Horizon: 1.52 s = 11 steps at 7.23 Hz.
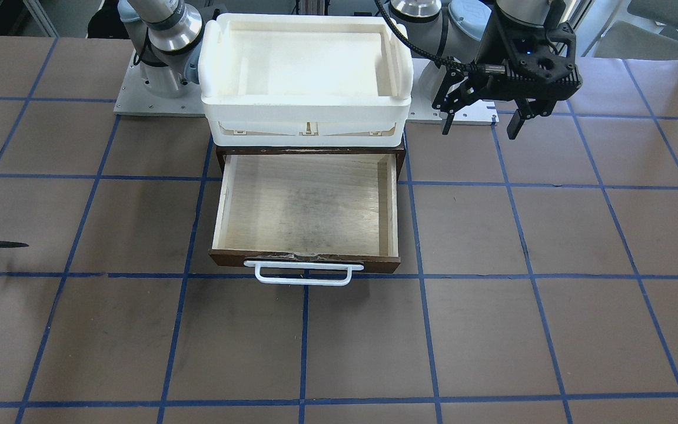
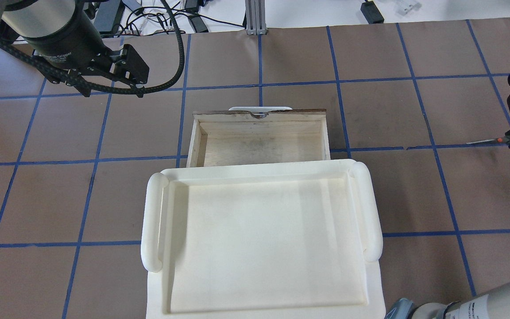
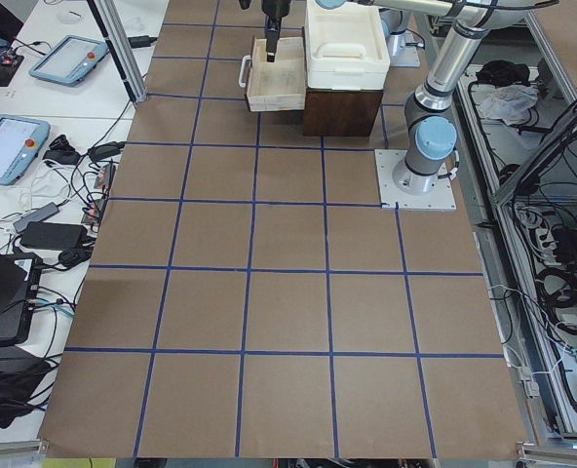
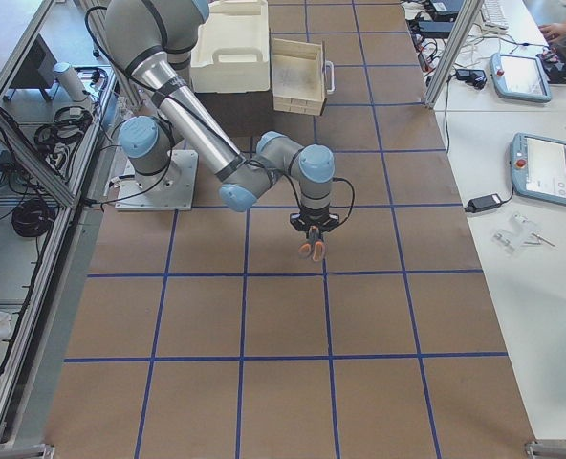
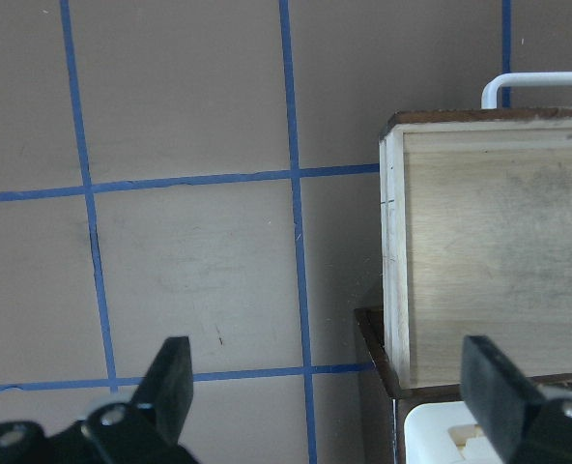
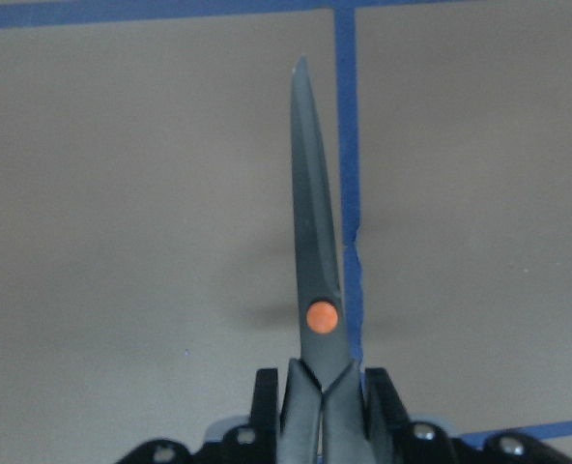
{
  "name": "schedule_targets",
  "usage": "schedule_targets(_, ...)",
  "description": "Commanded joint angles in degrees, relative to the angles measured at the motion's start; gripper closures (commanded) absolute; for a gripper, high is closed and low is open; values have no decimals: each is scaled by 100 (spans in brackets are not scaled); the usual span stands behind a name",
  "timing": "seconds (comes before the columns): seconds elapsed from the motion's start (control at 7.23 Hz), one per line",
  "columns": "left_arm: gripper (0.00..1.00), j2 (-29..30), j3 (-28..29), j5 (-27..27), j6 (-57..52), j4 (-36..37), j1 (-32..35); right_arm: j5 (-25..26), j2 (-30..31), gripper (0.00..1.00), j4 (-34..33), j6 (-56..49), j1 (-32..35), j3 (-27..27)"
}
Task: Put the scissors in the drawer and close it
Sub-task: 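Lift the scissors with the right gripper and carry them over the drawer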
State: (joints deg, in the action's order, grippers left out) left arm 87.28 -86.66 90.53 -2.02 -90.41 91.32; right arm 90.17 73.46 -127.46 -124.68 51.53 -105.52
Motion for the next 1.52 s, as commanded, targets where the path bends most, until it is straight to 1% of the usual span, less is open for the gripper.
schedule_targets(0.0,0,0,0,9,0,-3,0,35,474,100,956,766,626,532)
schedule_targets(0.28,0,0,0,9,0,-3,0,62,1115,100,1677,1425,1706,550)
schedule_targets(0.42,0,0,0,9,0,-3,0,62,1257,100,2220,2351,2311,551)
schedule_targets(0.69,0,0,0,9,0,-3,0,53,1241,100,2269,3497,3778,830)
schedule_targets(0.83,0,0,0,9,0,-3,0,44,1206,100,2252,4217,4386,832)
schedule_targets(0.97,0,0,0,9,0,6,-9,53,1119,100,2208,4894,4862,840)
schedule_targets(1.11,0,0,0,9,0,-3,0,27,996,100,2147,5292,5214,867)
schedule_targets(1.25,0,0,0,9,0,-3,0,18,786,100,1850,5601,5488,963)
schedule_targets(1.38,0,0,0,9,0,-3,0,-8,514,100,1760,6283,5717,1094)
